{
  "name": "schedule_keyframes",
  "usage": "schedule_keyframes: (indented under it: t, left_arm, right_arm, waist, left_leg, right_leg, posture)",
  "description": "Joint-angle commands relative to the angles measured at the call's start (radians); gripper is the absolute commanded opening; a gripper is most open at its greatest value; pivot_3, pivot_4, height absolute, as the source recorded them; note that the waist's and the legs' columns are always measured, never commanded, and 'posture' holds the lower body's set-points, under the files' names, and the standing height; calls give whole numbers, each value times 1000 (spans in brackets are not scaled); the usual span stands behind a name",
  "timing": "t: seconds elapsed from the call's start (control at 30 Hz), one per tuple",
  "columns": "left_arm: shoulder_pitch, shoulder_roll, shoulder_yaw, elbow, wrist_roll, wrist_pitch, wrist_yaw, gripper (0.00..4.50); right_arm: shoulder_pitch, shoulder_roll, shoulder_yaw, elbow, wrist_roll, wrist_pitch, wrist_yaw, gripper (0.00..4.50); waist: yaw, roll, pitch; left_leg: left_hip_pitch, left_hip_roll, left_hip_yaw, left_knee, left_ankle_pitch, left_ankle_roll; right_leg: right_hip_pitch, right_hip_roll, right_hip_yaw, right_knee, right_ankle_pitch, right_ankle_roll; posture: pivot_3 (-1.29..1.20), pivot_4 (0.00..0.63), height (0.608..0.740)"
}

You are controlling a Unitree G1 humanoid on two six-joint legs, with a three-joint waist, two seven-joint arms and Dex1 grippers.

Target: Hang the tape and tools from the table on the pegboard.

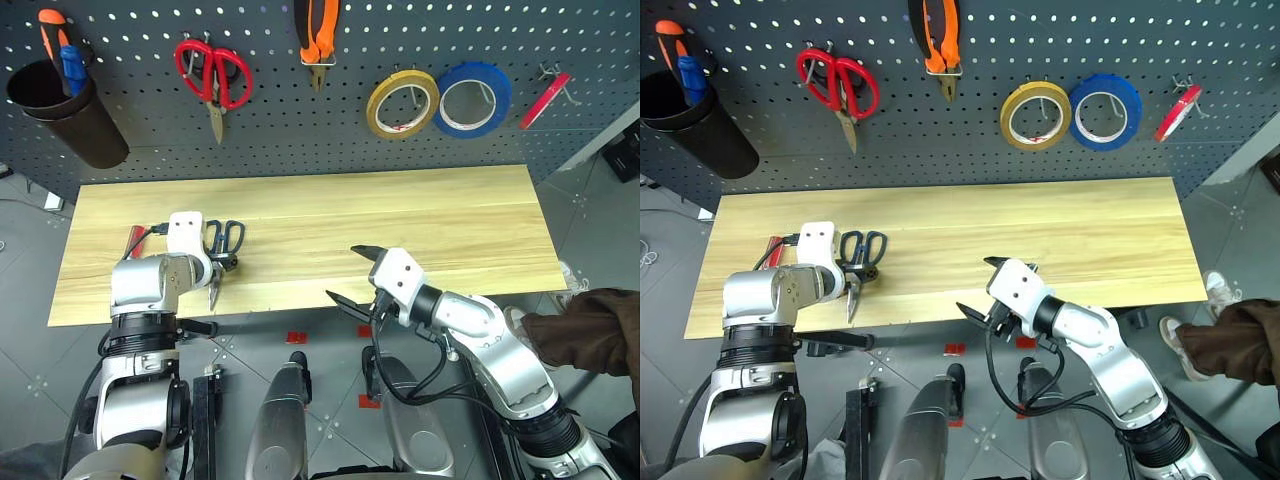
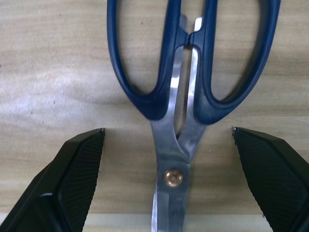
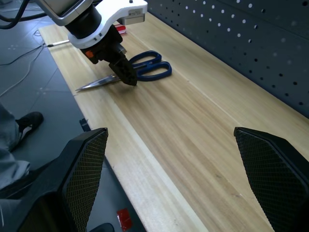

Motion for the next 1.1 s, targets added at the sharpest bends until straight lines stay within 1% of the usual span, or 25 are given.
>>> schedule_keyframes:
  t: [0.03,0.17,0.33,0.4,0.47,0.53,0.57,0.6,0.67,0.7,0.77,0.83,0.9,1.0,1.1]
  left_arm:
    - [25,-1,-30,23,18,17,1,3626]
    - [46,-1,-8,-5,6,57,7,2404]
    - [78,4,6,-54,0,86,2,1001]
    - [91,4,13,-77,-3,76,-3,824]
    - [104,4,18,-100,-6,62,-7,755]
    - [142,-8,30,-182,-24,-21,-30,721]
    - [165,-17,36,-232,-33,-79,-41,715]
    - [200,-30,42,-302,-44,-183,-64,688]
    - [288,-67,57,-463,-68,-471,-137,613]
    - [321,-94,81,-538,-99,-535,-149,511]
    - [366,-130,116,-637,-141,-598,-155,482]
    - [414,-134,114,-704,-135,-664,-160,482]
    - [455,-149,115,-754,-117,-727,-136,482]
    - [555,-134,75,-841,-62,-848,-156,482]
    - [585,-134,54,-849,-13,-933,-136,482]
  right_arm:
    - [-3,9,-16,-26,2,-12,-10,4500]
    - [-8,13,-23,-18,0,-13,-19,4500]
    - [-9,11,-29,-11,1,-18,-24,4500]
    - [-14,9,-33,-5,2,-20,-24,4500]
    - [-19,8,-37,0,3,-23,-25,4500]
    - [-29,10,-45,4,7,-27,-24,4500]
    - [-34,11,-49,4,11,-29,-22,4500]
    - [-41,13,-54,3,17,-31,-18,4500]
    - [-61,25,-74,-17,58,-29,1,4500]
    - [-74,35,-89,-33,90,-16,12,4500]
    - [-107,52,-121,-57,152,22,27,4500]
    - [-145,59,-146,-67,198,57,35,4500]
    - [-173,55,-151,-58,208,63,38,4500]
    - [-200,45,-151,-22,204,41,46,4500]
    - [-217,41,-140,28,193,3,60,4500]
  waist:
    - [0,0,0]
    - [-4,0,-1]
    - [-4,0,-1]
    - [-4,0,-1]
    - [-4,0,-1]
    - [-5,0,-1]
    - [-6,0,-1]
    - [-4,0,-1]
    - [-1,0,-1]
    - [1,0,-1]
    - [5,0,-1]
    - [6,-1,-2]
    - [3,-1,-2]
    - [0,-2,-3]
    - [7,-3,-4]
  left_leg:
    - [0,0,0,0,0,0]
    - [0,0,0,0,1,1]
    - [1,0,1,0,2,-2]
    - [1,0,1,0,2,-2]
    - [0,0,1,0,2,-2]
    - [1,0,1,0,2,-2]
    - [0,0,1,0,2,-2]
    - [0,1,1,0,3,-2]
    - [-1,1,1,-1,3,-2]
    - [-2,2,0,-1,3,-2]
    - [-4,2,-1,-1,3,-2]
    - [-5,3,-1,-1,3,-2]
    - [-4,2,0,-1,1,2]
    - [-3,2,1,-1,1,2]
    - [-3,2,1,-1,1,3]
  right_leg:
    - [0,0,0,0,0,0]
    - [0,0,0,0,1,1]
    - [0,0,0,0,1,1]
    - [0,0,0,0,1,1]
    - [0,0,0,0,1,1]
    - [0,0,0,0,1,1]
    - [0,0,0,0,1,1]
    - [0,0,0,-1,1,1]
    - [-1,0,0,-2,1,1]
    - [-1,0,0,-3,2,0]
    - [-2,0,-2,-5,3,-3]
    - [-2,0,-2,-6,4,-3]
    - [-1,0,-1,-6,4,-3]
    - [0,1,0,-6,4,-3]
    - [0,1,-1,-6,4,-3]
  posture:
    - [-110,431,740]
    - [-107,433,740]
    - [-103,433,740]
    - [-103,433,740]
    - [-103,433,740]
    - [-100,431,740]
    - [-100,431,740]
    - [-100,431,740]
    - [-100,426,740]
    - [-99,423,740]
    - [-90,417,740]
    - [-84,413,740]
    - [-79,405,740]
    - [-57,396,740]
    - [-10,392,740]
